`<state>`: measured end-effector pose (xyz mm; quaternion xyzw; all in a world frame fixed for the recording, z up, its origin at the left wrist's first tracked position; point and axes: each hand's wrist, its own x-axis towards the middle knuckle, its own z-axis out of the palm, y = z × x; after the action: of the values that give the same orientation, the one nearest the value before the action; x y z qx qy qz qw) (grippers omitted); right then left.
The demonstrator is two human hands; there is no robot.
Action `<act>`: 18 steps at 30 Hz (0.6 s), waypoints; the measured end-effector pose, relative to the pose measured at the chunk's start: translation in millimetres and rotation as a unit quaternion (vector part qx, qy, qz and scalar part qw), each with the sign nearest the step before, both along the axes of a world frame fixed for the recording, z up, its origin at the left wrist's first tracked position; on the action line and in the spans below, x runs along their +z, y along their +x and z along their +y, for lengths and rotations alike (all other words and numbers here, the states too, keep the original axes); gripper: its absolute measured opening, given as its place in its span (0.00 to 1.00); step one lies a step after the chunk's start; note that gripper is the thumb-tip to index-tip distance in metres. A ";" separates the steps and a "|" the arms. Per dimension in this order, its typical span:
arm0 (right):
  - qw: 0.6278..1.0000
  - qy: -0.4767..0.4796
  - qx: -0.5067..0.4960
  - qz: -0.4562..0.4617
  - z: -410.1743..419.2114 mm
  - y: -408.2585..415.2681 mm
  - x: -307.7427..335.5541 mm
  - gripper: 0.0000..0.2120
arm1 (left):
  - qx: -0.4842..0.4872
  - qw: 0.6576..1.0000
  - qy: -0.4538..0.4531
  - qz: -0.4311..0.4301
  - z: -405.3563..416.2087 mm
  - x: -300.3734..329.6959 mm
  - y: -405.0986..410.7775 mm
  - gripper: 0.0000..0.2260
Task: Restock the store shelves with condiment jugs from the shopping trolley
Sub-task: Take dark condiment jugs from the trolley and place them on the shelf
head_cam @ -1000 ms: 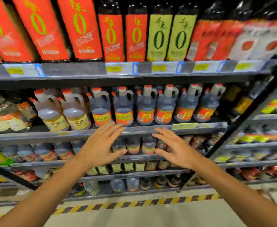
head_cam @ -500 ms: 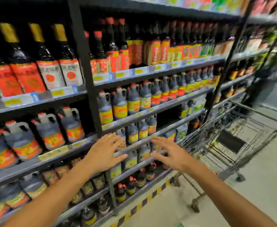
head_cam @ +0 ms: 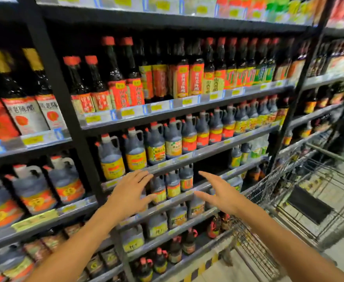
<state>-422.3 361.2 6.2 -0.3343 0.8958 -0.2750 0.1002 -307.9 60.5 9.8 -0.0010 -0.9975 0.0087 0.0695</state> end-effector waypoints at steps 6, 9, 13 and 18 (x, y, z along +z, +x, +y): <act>0.998 0.037 0.024 0.035 -43.4 -101.5 3.6 0.40 | 0.054 0.995 0.027 0.078 -25.8 -7.3 -67.9 0.34; 1.000 0.003 0.009 0.025 -59.9 -142.2 2.7 0.40 | 0.080 0.992 0.021 0.100 -19.2 -8.0 -98.0 0.33; 0.999 -0.039 -0.008 0.034 -92.2 -186.3 -4.7 0.36 | 0.100 0.989 0.049 0.102 1.5 -20.8 -131.3 0.32; 0.993 -0.077 -0.011 0.090 -132.1 -230.2 -22.2 0.22 | 0.178 0.953 0.157 0.190 25.0 -36.9 -171.4 0.36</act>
<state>-652.4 229.2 -16.1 -0.3543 0.8811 -0.3130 -0.0103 -479.3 85.6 -27.0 0.1893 -0.9386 -0.1355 0.2545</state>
